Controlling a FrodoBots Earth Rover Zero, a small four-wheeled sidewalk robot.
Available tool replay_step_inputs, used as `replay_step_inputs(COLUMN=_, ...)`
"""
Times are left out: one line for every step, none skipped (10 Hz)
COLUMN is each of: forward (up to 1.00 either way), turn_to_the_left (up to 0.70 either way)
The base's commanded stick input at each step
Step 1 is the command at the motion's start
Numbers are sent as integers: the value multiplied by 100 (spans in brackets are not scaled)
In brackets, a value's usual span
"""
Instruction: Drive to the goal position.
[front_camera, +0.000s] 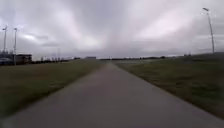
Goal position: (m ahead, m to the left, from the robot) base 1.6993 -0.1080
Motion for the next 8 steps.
replay_step_inputs(forward=70, turn_to_the_left=0)
replay_step_inputs(forward=70, turn_to_the_left=3)
replay_step_inputs(forward=70, turn_to_the_left=20)
replay_step_inputs(forward=70, turn_to_the_left=33)
replay_step_inputs(forward=70, turn_to_the_left=17)
replay_step_inputs(forward=70, turn_to_the_left=1)
replay_step_inputs(forward=70, turn_to_the_left=0)
replay_step_inputs(forward=70, turn_to_the_left=0)
